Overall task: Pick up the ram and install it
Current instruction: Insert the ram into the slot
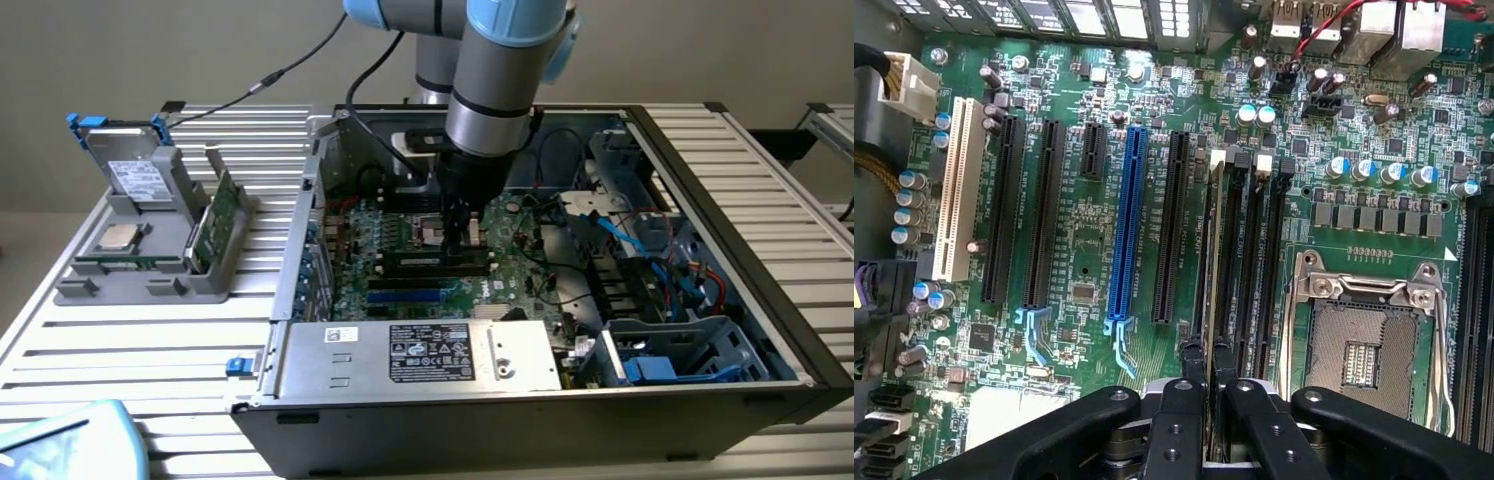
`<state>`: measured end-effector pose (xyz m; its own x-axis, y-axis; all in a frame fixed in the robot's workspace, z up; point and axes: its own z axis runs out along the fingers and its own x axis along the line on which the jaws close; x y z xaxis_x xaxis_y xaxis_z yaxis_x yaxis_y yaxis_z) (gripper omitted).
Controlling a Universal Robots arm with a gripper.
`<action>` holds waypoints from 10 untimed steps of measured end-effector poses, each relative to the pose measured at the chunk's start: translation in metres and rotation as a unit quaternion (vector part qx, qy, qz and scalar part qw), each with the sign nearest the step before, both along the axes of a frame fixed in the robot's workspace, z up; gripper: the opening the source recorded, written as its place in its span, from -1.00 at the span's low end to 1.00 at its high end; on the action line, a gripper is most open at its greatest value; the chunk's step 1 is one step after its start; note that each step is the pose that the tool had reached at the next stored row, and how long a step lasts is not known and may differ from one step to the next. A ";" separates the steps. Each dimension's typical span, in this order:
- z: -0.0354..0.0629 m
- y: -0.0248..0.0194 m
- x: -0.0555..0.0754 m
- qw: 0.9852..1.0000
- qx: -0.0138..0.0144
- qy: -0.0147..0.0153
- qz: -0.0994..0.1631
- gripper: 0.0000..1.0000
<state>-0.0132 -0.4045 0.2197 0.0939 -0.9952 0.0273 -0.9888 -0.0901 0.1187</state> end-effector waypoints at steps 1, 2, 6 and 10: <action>-0.0001 0.0000 0.000 1.000 0.000 0.000 0.000 -0.73; -0.0001 0.0000 0.000 1.000 0.000 0.000 0.000 -0.73; -0.0001 0.0013 0.000 1.000 0.000 0.000 0.000 -0.73; -0.0001 0.0028 0.000 1.000 0.000 0.000 0.000 -0.73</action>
<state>-0.0132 -0.4017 0.2197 0.0935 -0.9952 0.0273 -0.9889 -0.0896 0.1187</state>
